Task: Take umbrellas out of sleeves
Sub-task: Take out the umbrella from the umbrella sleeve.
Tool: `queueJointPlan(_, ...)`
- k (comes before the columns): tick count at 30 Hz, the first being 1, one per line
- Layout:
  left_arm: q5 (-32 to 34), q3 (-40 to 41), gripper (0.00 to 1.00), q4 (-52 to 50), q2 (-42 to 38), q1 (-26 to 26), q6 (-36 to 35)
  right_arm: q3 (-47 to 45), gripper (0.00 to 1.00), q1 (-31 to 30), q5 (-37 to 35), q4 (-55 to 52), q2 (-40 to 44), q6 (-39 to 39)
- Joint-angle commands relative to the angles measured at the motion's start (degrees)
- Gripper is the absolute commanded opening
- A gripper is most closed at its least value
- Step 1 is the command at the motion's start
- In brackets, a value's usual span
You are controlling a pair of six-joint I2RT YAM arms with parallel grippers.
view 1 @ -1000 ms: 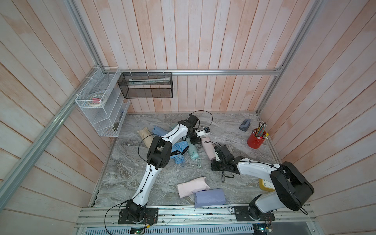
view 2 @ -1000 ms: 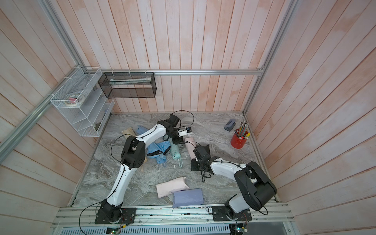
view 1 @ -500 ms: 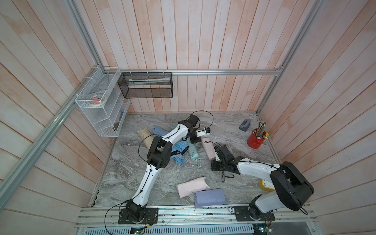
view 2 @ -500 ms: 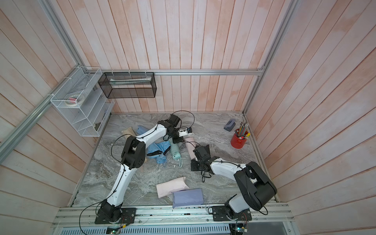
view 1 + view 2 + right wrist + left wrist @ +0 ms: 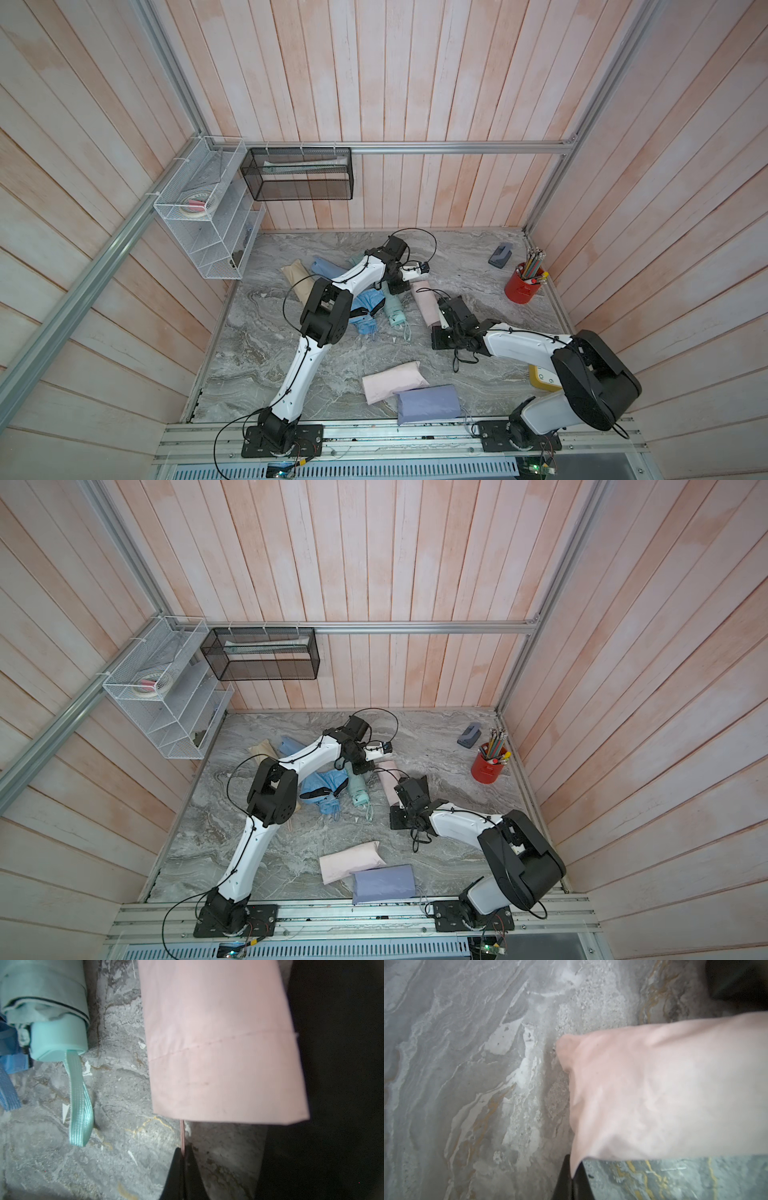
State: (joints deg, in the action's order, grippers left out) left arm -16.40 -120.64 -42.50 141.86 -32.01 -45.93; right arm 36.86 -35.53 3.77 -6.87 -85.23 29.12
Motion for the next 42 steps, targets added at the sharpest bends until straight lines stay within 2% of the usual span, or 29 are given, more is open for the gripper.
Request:
queueJointPlan(1, 3.5, 0.8, 0.00, 2.2, -2.3, 0.4, 1.4, 0.7, 0.00, 0.1, 0.3, -1.6, 0.5, 0.1)
queueJointPlan(22, 4.5, 2.4, 0.00, 6.0, -4.4, 1.4, 10.2, -1.9, 0.00, 0.0, 0.9, 0.2, 1.9, 1.2)
queueJointPlan(42, 3.4, 2.6, 0.00, 6.8, -5.0, 2.1, 12.2, -2.2, 0.00, -0.1, 1.0, 0.5, 2.0, 1.5)
